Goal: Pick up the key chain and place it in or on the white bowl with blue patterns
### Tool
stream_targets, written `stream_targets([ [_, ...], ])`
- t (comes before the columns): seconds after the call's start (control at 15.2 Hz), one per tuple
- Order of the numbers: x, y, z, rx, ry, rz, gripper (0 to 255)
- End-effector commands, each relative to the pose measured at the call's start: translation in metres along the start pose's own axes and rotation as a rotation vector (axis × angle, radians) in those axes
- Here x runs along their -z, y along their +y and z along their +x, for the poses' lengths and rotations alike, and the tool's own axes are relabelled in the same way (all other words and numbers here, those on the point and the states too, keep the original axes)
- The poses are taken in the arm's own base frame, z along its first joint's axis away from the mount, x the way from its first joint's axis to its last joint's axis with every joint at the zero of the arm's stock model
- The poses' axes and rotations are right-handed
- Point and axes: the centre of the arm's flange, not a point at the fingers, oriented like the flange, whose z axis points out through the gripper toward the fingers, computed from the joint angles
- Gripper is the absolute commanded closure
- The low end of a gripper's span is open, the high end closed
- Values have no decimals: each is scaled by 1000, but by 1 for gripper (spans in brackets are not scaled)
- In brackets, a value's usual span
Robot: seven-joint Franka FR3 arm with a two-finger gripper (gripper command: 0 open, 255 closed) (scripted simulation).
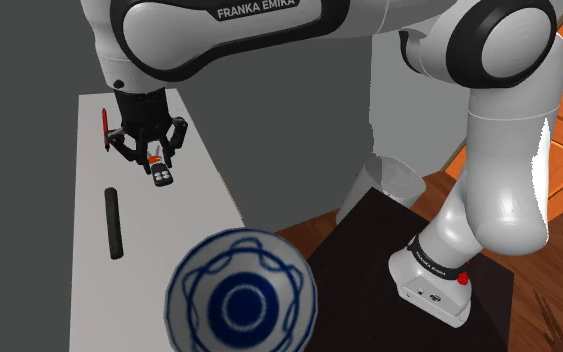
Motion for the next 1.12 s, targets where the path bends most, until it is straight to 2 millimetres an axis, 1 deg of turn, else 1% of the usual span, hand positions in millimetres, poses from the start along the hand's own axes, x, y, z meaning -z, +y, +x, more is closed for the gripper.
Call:
stream_targets([
  [0.0, 0, 0, 0, 0, 0, 0, 255],
  [0.26, 0, 0, 0, 0, 0, 0, 255],
  [1.06, 63, -1, -3, 0, 0, 0, 255],
])
